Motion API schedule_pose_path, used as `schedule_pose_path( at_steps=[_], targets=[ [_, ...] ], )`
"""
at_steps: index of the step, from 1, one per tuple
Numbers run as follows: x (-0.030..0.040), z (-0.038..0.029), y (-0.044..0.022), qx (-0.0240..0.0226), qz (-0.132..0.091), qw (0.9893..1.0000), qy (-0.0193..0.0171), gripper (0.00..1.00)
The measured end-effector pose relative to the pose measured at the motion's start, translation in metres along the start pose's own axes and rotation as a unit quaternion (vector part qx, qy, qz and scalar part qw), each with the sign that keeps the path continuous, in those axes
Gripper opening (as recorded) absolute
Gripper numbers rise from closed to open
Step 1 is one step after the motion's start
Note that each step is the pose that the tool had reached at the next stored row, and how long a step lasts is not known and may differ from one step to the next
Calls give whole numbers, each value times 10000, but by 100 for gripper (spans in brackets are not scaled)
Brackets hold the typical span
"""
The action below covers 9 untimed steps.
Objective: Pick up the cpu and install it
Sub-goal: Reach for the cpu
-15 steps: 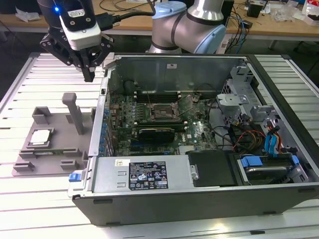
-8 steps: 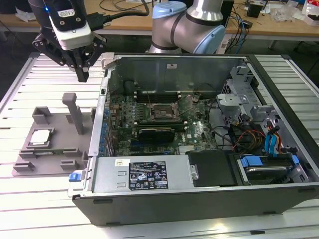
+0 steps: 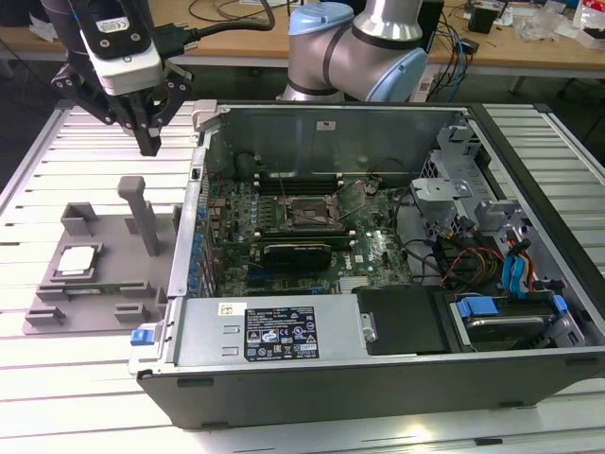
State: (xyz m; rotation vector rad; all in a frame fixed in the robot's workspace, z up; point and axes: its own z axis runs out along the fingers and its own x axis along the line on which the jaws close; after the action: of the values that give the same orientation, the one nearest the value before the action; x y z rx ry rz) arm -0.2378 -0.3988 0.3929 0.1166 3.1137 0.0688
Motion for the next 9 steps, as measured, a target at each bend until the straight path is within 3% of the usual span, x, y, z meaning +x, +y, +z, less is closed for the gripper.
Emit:
schedule_pose_path(
  at_steps=[9],
  targets=[
    [122,0,-9,0,0,10000,0,11]
  ],
)
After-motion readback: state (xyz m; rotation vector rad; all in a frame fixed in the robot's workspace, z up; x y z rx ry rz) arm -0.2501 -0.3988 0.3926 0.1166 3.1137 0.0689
